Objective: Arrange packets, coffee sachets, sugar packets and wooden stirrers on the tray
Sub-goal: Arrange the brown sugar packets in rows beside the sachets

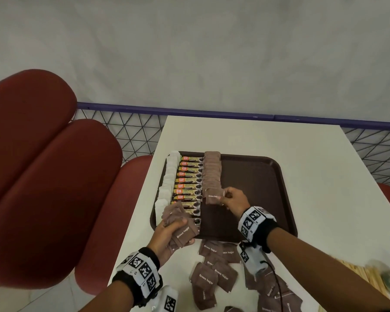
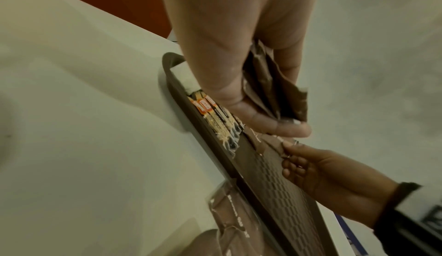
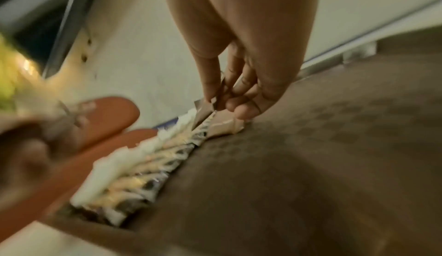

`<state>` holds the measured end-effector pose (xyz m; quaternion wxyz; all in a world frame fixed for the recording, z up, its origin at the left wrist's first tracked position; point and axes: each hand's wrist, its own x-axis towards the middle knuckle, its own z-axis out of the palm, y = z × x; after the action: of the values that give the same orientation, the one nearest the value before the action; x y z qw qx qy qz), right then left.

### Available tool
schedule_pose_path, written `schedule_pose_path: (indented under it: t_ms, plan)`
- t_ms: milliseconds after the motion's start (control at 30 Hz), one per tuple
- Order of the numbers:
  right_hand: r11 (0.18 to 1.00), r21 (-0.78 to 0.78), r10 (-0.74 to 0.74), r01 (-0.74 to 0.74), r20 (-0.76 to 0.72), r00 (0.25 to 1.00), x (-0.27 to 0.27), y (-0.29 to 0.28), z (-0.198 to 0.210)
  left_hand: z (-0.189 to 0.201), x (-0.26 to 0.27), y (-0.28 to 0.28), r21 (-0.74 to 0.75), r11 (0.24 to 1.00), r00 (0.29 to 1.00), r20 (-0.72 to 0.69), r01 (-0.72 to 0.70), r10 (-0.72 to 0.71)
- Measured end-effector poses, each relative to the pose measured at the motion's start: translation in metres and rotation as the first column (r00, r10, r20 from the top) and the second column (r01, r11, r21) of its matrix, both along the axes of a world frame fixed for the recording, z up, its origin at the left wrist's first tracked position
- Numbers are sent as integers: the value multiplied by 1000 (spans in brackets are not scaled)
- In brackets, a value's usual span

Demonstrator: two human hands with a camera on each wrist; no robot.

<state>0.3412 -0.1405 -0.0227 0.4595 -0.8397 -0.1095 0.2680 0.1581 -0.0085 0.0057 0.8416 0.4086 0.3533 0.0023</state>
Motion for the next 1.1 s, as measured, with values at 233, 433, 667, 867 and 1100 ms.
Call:
schedule_pose_path:
  t_ms: [233,433,667,867,1100]
  plan:
    - [966,-258,57,-31,91,994,7,17,-12,-2,-8,10,-25,999,999,-19,-41,41]
    - [953,-302,54,-10,137,989,8,25,-18,-4,-12,13,-32,998,998,-36,-50,49]
    - [920,-390,115,-37,181,977,7,25,-15,-1,-13,12,11,1000,999,-41,-28,29]
    - [955,-294,90,-39,163,983,2,12,5,-2,-12,12,74,997,999,-38,-32,35]
    - [927,75,373,-368,-93,923,-41,5,38,0,-7,5,121,992,999,-28,-35,39]
